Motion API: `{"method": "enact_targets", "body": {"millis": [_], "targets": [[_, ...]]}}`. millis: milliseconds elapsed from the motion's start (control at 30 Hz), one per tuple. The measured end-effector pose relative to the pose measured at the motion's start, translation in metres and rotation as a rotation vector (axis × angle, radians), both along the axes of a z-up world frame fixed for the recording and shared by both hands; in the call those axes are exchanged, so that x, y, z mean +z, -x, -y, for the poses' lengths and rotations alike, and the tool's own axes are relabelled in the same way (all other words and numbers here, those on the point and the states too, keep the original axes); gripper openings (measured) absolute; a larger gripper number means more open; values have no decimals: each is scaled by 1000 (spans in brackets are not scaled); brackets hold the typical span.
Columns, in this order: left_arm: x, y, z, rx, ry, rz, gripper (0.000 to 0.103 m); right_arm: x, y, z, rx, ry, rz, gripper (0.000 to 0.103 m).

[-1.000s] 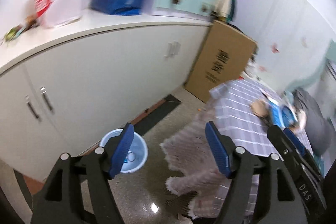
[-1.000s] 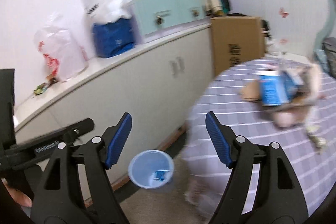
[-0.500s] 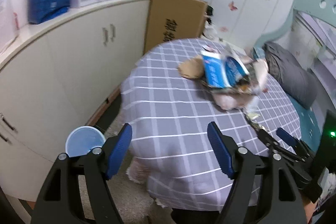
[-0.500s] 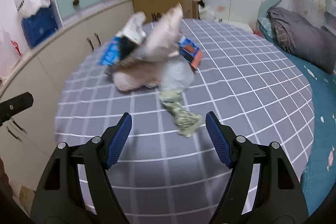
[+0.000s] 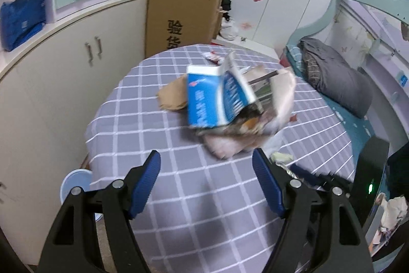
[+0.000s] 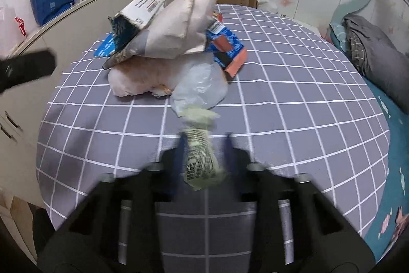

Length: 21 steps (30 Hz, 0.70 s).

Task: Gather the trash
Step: 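Grasp the green crumpled wrapper with the right gripper while the left grasps the milk carton, then carry the green wrapper and milk carton to the wastebasket with both grippers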

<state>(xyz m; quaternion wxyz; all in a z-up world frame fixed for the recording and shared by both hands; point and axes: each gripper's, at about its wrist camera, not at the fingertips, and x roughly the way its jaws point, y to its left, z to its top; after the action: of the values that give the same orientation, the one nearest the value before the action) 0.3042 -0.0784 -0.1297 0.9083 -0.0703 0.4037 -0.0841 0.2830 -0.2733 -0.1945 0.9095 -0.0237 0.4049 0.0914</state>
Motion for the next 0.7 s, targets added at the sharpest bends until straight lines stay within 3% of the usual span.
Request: {"method": "enact_targets", "body": {"millis": [433,633,667,700], "targets": [[5,-53,39,-10,-6,40,72,28,6,54,-106,-225,131,20],[-10,-74,38,-20,29,-46,51,48,4,62,-108,-321,192,20],[-13,-75,38,-23,34,-60,36,50,4,62,-107,-329,198,20],[-16,-76,37,-22,35,-68,32,53,5,61,-110,-338,204,20]]}}
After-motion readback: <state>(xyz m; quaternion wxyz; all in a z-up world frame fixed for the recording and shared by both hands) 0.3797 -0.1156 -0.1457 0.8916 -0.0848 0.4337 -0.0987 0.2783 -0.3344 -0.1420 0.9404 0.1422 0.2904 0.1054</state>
